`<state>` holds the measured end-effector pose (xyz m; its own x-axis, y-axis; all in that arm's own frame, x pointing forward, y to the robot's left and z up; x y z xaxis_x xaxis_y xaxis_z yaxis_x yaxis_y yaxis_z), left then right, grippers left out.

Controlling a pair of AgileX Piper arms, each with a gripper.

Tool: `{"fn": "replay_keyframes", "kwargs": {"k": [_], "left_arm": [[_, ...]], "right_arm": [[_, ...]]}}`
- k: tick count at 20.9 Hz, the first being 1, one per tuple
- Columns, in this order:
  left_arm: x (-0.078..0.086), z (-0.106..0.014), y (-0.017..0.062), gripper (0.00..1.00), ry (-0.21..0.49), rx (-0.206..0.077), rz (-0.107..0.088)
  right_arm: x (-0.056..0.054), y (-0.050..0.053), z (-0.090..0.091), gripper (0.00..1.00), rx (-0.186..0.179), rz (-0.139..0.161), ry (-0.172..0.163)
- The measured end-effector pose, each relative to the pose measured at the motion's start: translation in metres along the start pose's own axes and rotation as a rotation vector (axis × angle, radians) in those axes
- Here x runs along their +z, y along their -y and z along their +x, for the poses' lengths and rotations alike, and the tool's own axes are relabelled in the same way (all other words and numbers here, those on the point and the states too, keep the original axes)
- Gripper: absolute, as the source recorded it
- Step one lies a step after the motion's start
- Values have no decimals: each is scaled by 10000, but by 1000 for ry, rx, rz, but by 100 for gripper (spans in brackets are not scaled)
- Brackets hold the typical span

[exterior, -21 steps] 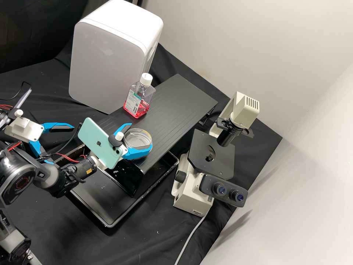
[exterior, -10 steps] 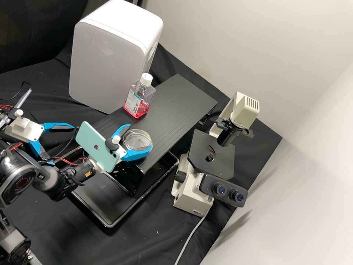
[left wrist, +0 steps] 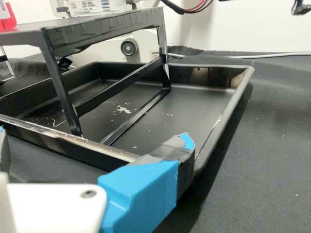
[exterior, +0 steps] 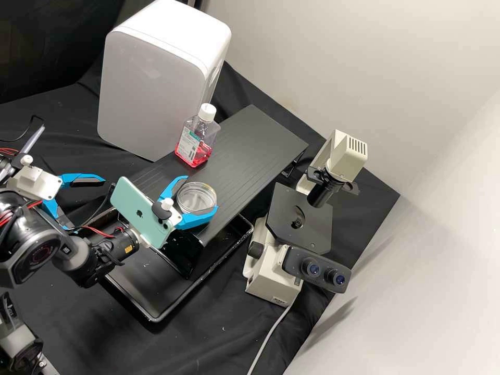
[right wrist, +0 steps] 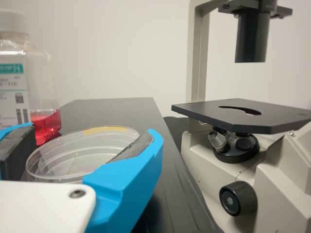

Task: Place the lid on the petri dish

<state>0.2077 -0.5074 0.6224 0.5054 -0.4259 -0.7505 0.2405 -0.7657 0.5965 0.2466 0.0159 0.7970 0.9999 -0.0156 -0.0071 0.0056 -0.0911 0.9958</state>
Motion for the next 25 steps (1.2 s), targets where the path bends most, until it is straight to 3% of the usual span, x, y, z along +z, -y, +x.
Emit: {"fn": "replay_keyframes", "kwargs": {"k": [6, 7, 8, 9, 20, 22, 25], "left_arm": [[0, 0, 0, 100, 0, 0, 0], [0, 0, 0, 100, 0, 0, 0], [0, 0, 0, 100, 0, 0, 0], [0, 0, 0, 100, 0, 0, 0], [0, 0, 0, 100, 0, 0, 0], [0, 0, 0, 100, 0, 0, 0], [0, 0, 0, 100, 0, 0, 0]], "right_arm": [[6, -51, 53, 0, -18, 139, -13], [0, -51, 58, 100, -20, 151, -17], [-3, -54, 61, 100, -19, 157, -18], [-3, -54, 61, 0, -19, 161, -18], [0, -48, 61, 0, -24, 164, -14], [0, -48, 61, 0, -24, 129, -15], [4, -47, 57, 0, -23, 109, -13]]}}
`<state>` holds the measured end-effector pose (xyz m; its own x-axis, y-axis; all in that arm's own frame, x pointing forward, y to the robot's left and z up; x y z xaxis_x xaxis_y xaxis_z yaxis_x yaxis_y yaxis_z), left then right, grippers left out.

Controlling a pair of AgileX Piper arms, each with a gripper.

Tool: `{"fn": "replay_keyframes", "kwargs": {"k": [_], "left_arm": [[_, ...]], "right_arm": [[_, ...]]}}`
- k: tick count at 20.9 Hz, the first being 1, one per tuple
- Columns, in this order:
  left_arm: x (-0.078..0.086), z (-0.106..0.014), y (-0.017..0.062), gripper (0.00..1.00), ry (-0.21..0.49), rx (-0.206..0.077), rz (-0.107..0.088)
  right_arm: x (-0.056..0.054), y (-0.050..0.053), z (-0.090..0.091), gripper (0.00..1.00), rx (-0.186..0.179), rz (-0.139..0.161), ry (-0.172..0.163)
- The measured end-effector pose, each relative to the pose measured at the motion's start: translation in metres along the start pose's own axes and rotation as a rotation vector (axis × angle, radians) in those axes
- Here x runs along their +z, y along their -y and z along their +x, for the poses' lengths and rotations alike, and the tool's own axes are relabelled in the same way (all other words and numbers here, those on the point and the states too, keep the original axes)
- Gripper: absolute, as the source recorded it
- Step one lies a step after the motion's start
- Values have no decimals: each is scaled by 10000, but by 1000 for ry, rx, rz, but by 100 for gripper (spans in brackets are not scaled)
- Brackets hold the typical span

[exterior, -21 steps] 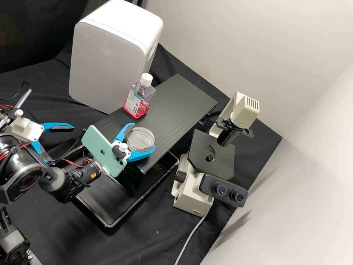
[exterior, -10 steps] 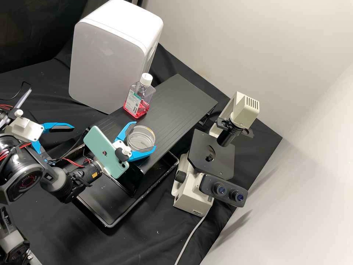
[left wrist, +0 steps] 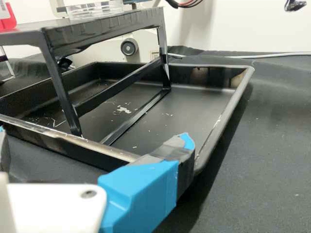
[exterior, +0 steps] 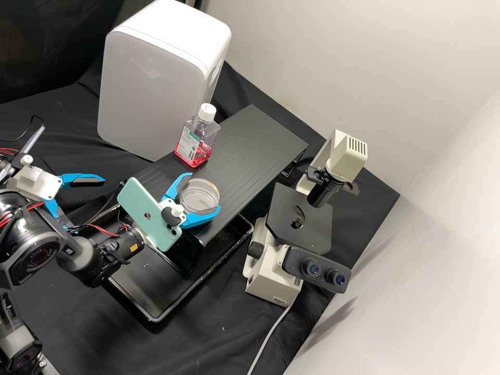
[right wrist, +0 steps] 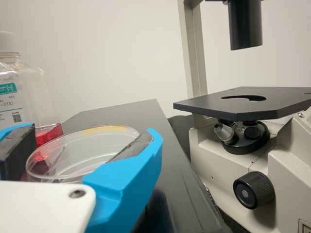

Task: Place the lid on the petri dish

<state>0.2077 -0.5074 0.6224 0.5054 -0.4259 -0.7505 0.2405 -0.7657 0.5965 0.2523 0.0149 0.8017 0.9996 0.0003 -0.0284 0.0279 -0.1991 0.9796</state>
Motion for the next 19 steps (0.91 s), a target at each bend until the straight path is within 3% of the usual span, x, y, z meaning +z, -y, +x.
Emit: {"fn": "replay_keyframes", "kwargs": {"k": [3, 19], "left_arm": [[0, 0, 0, 100, 0, 0, 0], [0, 0, 0, 100, 0, 0, 0]], "right_arm": [[9, 6, -22, 0, -4, -34, 6], [-7, 5, -105, 0, -20, -44, 5]]}}
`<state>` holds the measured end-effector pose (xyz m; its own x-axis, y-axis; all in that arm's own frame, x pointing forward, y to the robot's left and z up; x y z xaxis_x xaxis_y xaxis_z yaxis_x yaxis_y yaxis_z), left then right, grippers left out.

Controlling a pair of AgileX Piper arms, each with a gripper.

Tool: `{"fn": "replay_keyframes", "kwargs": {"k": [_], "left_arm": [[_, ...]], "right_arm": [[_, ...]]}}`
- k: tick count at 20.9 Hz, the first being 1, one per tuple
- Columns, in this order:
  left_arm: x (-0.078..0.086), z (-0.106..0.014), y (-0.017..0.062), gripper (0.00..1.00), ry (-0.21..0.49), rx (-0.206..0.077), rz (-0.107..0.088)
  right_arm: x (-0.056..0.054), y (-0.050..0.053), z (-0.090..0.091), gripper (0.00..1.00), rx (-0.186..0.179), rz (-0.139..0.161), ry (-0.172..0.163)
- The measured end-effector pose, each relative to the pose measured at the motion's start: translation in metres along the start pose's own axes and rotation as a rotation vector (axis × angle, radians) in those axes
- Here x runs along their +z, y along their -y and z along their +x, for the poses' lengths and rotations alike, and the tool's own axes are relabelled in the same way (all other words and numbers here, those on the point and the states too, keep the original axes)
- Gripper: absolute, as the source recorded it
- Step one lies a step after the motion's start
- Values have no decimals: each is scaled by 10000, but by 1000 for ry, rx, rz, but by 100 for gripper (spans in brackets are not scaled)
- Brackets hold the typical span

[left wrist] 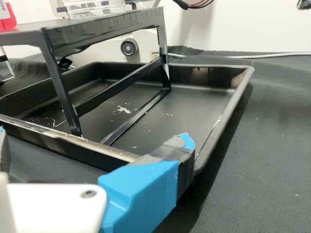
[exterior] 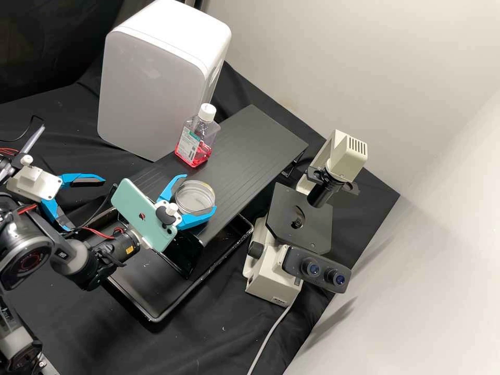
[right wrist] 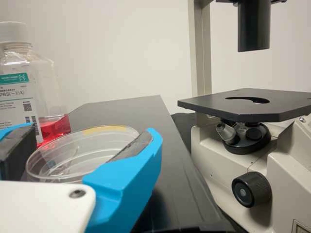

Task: Place the lid on the petri dish

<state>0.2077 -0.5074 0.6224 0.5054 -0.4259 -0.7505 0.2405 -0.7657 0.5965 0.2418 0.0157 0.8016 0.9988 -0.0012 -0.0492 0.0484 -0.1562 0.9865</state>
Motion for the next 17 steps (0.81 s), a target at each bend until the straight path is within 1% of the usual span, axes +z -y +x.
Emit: {"fn": "replay_keyframes", "kwargs": {"k": [4, 9, 11, 12, 13, 17], "left_arm": [[0, 0, 0, 100, 0, 0, 0], [0, 0, 0, 100, 0, 0, 0], [0, 0, 0, 100, 0, 0, 0], [0, 0, 0, 100, 0, 0, 0], [0, 0, 0, 100, 0, 0, 0], [0, 0, 0, 100, 0, 0, 0]], "right_arm": [[15, -14, -4, 0, -6, -11, -2], [19, -20, -5, 0, -8, -15, -3], [22, -28, -7, 0, -8, -17, -1], [25, -26, -9, 0, -12, -17, 5], [26, -32, -14, 0, -11, -18, 9], [0, -53, -76, 0, -2, -19, 1]]}}
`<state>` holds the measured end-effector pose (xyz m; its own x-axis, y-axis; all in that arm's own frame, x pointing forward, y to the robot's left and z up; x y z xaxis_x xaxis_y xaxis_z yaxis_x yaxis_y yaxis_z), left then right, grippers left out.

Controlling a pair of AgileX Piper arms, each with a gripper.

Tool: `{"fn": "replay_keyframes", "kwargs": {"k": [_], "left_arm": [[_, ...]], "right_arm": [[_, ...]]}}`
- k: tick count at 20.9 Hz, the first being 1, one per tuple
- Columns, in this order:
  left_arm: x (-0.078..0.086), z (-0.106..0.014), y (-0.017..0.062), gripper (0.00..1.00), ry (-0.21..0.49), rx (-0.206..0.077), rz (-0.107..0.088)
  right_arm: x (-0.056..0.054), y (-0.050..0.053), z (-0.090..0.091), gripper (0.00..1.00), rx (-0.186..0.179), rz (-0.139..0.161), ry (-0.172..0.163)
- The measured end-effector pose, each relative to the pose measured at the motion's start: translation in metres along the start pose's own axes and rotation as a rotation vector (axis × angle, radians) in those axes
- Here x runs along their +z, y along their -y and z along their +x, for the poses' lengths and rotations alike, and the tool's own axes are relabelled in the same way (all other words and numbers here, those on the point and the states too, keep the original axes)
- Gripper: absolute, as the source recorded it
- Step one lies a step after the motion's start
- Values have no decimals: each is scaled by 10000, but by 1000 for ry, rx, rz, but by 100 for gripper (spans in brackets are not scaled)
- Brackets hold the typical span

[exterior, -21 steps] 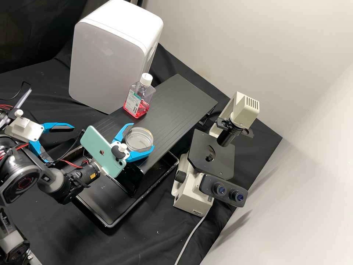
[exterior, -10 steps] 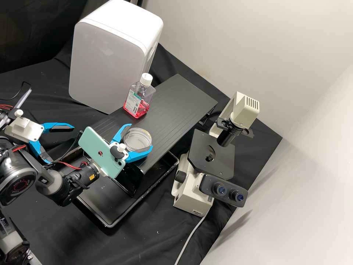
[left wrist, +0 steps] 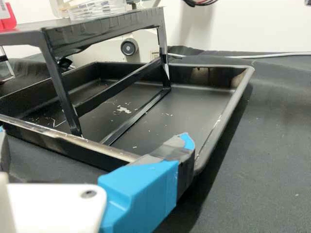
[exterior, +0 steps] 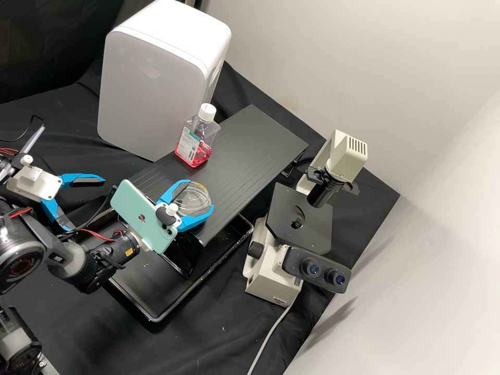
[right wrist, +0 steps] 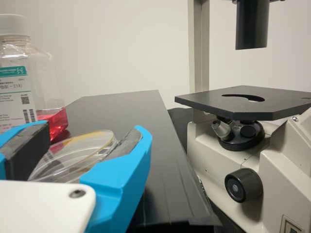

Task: Place the lid on the petri dish

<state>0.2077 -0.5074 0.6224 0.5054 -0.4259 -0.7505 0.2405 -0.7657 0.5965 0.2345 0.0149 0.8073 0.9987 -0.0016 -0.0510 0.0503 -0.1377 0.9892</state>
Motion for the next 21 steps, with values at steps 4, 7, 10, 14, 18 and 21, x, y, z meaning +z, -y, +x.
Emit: {"fn": "replay_keyframes", "kwargs": {"k": [4, 7, 10, 14, 18, 21], "left_arm": [[0, 0, 0, 100, 0, 0, 0], [0, 0, 0, 100, 0, 0, 0], [-4, -1, 0, 100, -1, 0, 0], [-6, -2, 0, 100, -2, 0, 0], [-6, -2, 0, 100, -2, 0, 0], [-6, -2, 2, 100, -2, -1, -1]], "right_arm": [[-30, -31, -23, 0, 12, 0, -8], [-23, -29, -24, 0, 8, 1, 3], [-30, -37, -29, 100, 12, 1, 0], [-29, -49, -38, 100, 19, -34, 20], [-58, -40, -47, 100, 26, -51, 27], [-68, -50, -53, 100, 40, -46, 29]]}}
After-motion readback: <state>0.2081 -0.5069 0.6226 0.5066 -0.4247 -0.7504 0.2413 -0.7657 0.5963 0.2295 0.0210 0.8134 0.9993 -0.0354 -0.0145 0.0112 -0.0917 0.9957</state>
